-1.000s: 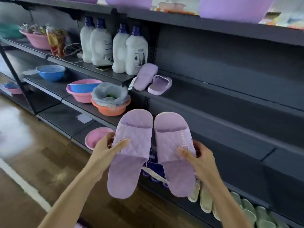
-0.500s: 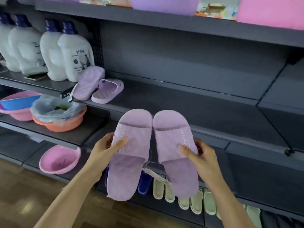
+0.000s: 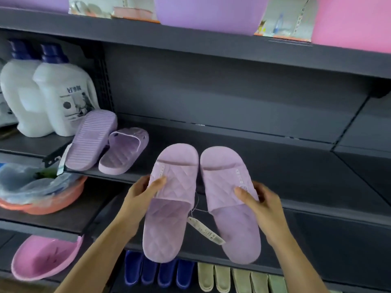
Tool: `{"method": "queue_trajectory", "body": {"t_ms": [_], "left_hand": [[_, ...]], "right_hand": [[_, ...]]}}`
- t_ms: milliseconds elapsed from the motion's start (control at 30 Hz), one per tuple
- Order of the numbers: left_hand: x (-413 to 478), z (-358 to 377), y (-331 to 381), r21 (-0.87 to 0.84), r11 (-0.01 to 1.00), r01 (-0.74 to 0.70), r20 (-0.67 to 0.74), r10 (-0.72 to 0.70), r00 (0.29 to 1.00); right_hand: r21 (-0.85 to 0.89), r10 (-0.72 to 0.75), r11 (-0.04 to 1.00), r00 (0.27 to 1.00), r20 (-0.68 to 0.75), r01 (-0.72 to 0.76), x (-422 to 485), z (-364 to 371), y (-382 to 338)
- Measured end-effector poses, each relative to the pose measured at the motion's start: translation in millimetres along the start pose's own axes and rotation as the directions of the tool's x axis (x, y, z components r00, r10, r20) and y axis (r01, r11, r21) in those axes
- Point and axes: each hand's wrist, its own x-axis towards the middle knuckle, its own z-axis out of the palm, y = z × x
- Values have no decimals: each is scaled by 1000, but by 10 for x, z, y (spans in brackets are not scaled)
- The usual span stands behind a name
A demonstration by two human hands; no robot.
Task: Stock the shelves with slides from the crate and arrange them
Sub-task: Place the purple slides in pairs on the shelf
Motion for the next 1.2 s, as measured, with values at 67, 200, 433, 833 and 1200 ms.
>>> {"method": "queue_trajectory", "body": {"t_ms": [67, 200, 433, 833, 1200], "left_hand": [[258, -81, 46, -12, 999, 35, 0, -35, 999], [759, -214, 180, 11, 997, 72, 17, -72, 997], [1460, -151, 333, -2, 993, 116, 36, -116, 993], [1920, 63, 235, 445, 861, -244, 55, 246, 968], [1703, -88, 159, 639, 633, -437, 172, 436, 883]], "right_hand": [[-5, 2, 1000, 1000, -23, -2, 186, 166, -49], [32, 36, 999, 995, -91, -33, 514, 446, -123], [43, 26, 999, 981, -194, -18, 1065, 730, -128], [-56, -10, 998, 959, -283, -6, 1485, 1204, -108], [-343, -85, 937, 995, -56, 61, 1194, 1083, -72]]}}
